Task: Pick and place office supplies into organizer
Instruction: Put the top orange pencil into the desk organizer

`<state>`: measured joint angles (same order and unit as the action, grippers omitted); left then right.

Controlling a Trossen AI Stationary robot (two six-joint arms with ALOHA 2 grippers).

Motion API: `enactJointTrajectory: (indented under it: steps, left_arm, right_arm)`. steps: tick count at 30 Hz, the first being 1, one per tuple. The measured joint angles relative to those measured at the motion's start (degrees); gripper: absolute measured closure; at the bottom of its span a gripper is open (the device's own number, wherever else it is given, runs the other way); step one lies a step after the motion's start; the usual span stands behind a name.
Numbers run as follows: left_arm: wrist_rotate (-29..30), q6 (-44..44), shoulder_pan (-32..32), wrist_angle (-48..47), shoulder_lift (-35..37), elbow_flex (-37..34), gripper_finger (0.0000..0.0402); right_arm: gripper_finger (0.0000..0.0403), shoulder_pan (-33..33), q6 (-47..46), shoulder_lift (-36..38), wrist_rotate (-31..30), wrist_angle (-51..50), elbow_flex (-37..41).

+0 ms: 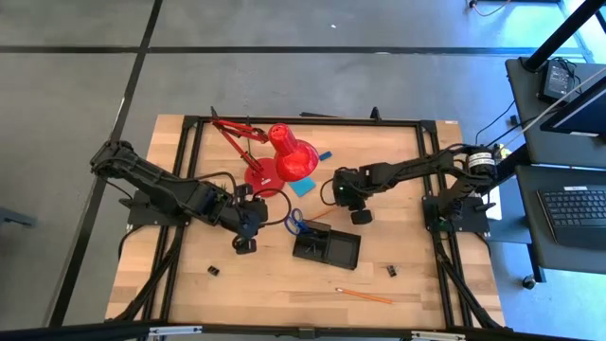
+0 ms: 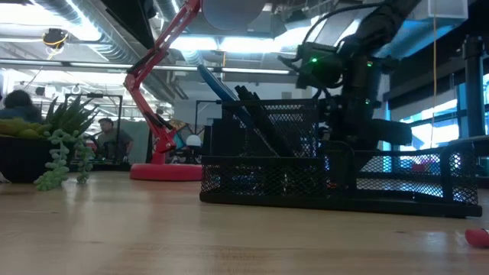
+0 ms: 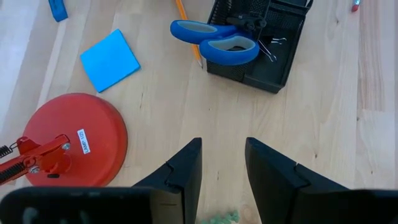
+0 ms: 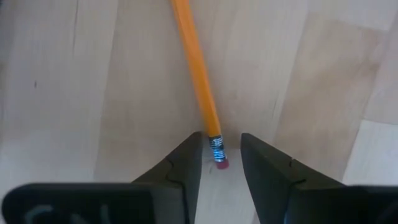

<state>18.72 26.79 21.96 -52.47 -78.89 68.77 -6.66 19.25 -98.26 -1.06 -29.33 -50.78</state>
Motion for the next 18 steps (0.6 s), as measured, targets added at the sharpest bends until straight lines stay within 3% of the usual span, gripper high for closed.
enactJointTrajectory:
  steps: [12, 18]
  left_arm:
    - [0.0, 0.0, 0.0, 0.0, 0.0, 0.0, 0.0286]
    - [0.0, 0.0, 0.0, 0.0, 0.0, 0.0, 0.0286]
  right_arm:
    - [0.0287, 0.0, -0.1, -3.8, -0.2, -3.9, -2.4]
    - [0.0313, 0.1, -0.5, -3.7, -0.2, -4.2, -2.4]
